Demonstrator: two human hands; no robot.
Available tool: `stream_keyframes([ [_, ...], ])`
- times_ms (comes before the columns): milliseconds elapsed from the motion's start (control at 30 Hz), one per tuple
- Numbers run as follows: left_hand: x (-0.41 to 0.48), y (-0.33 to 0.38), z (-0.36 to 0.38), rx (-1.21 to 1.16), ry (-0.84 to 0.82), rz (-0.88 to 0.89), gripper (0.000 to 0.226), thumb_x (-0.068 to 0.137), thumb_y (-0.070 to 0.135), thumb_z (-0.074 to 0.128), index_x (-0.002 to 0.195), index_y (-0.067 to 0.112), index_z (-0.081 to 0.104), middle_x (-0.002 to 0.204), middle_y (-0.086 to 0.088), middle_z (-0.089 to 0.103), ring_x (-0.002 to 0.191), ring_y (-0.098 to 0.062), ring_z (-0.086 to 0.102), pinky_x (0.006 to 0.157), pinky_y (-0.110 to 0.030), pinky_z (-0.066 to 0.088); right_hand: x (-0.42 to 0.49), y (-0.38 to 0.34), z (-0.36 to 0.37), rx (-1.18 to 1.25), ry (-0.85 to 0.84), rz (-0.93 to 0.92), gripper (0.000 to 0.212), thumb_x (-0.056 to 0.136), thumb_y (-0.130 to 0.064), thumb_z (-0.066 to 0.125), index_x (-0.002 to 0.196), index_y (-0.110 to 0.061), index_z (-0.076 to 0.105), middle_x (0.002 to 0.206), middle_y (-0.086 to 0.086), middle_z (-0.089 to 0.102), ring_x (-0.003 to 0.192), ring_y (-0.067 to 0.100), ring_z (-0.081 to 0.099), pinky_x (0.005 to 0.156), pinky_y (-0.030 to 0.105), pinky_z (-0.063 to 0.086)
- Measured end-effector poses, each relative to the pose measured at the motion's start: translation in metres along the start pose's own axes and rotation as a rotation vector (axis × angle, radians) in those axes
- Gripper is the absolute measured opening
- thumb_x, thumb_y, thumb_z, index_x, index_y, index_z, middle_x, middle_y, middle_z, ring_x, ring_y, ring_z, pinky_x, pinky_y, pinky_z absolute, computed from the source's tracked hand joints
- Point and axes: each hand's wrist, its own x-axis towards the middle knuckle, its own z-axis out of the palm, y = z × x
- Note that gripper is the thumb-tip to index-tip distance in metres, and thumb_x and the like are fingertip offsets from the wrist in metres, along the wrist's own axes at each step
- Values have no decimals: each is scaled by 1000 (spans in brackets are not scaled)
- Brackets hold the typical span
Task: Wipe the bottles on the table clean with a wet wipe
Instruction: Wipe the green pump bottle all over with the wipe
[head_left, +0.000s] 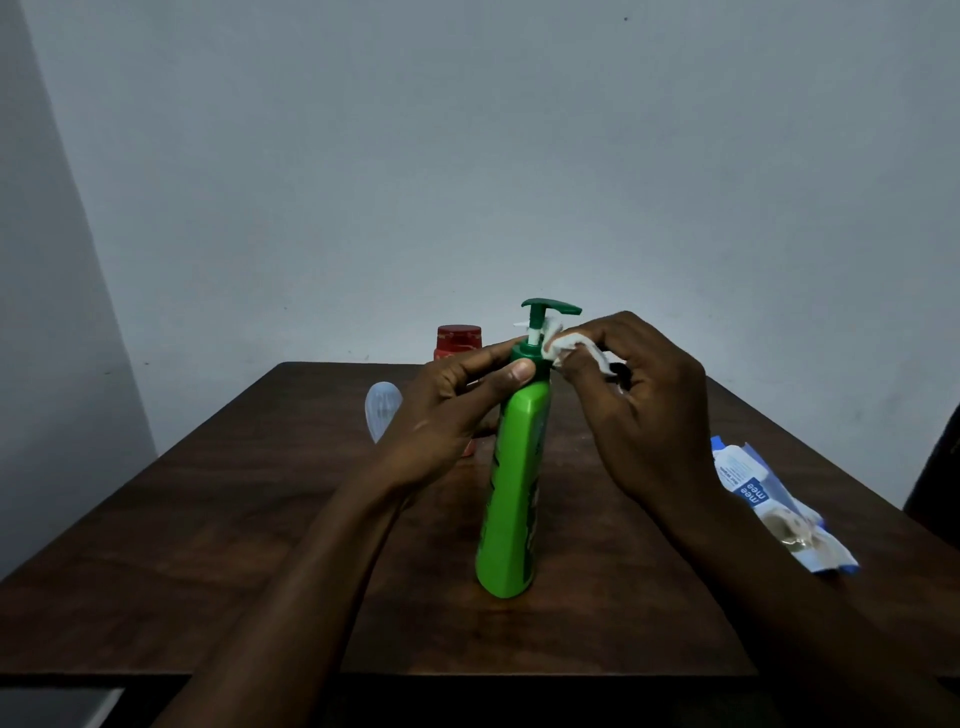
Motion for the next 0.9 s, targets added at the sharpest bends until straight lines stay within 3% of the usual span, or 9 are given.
stream_keyframes([
  [267,1,2,-7,32,-78,-46,31,88,35,62,115,47,72,114,11,75,107,-8,69,90,-37,58,20,13,6,200,-203,278,16,92,-22,60,82,-15,71,76,-9,68,73,1,61,67,17,43],
  [367,2,2,-8,-13,-69,-61,50,92,24,62,141,32,52,113,11,75,107,-7,70,85,-31,59,35,16,11,279,-357,366,28,88,-30,55,84,-6,68,77,5,67,74,17,61,70,33,43],
  [400,2,3,-8,-19,-68,-61,56,95,19,60,148,26,44,108,10,76,104,-6,71,82,-28,59,40,13,12,303,-405,383,29,87,-30,52,85,-5,67,80,8,67,75,15,61,71,33,43],
  [500,1,4,-9,-30,-49,-69,61,98,9,57,153,20,34,95,11,77,95,-3,71,74,-22,57,45,9,12,330,-516,389,26,96,-6,48,79,-17,64,75,-10,60,68,-10,55,67,11,41],
  [567,1,2,-10,-43,-38,-72,60,97,9,57,152,19,36,103,9,77,99,-4,71,75,-24,58,42,12,15,373,-500,417,48,97,3,48,75,-32,73,87,-11,61,82,-5,55,78,21,43],
  [633,1,1,-10,-46,-31,-75,57,97,9,58,150,21,40,114,9,75,107,-4,69,77,-25,58,39,18,18,505,-421,484,48,95,-11,54,68,-43,78,86,-13,72,89,10,59,83,39,42],
  [733,1,-1,-11,-36,-42,-63,50,97,13,58,144,25,46,117,12,73,111,-3,68,78,-24,58,28,23,17,584,-382,462,23,91,-23,58,89,-21,80,97,5,76,97,30,67,90,47,47],
  [767,2,-1,-11,-30,-53,-55,47,96,16,59,141,26,48,115,12,74,110,-3,68,77,-25,58,23,24,15,593,-349,436,21,93,-20,58,90,-13,78,95,9,74,93,31,67,88,45,48],
  [900,2,-6,-9,-19,-63,-25,40,93,24,59,132,29,54,114,15,72,106,-4,69,78,-28,58,2,17,11,409,-169,286,14,96,-6,63,103,-6,75,94,4,72,87,5,66,77,17,49],
])
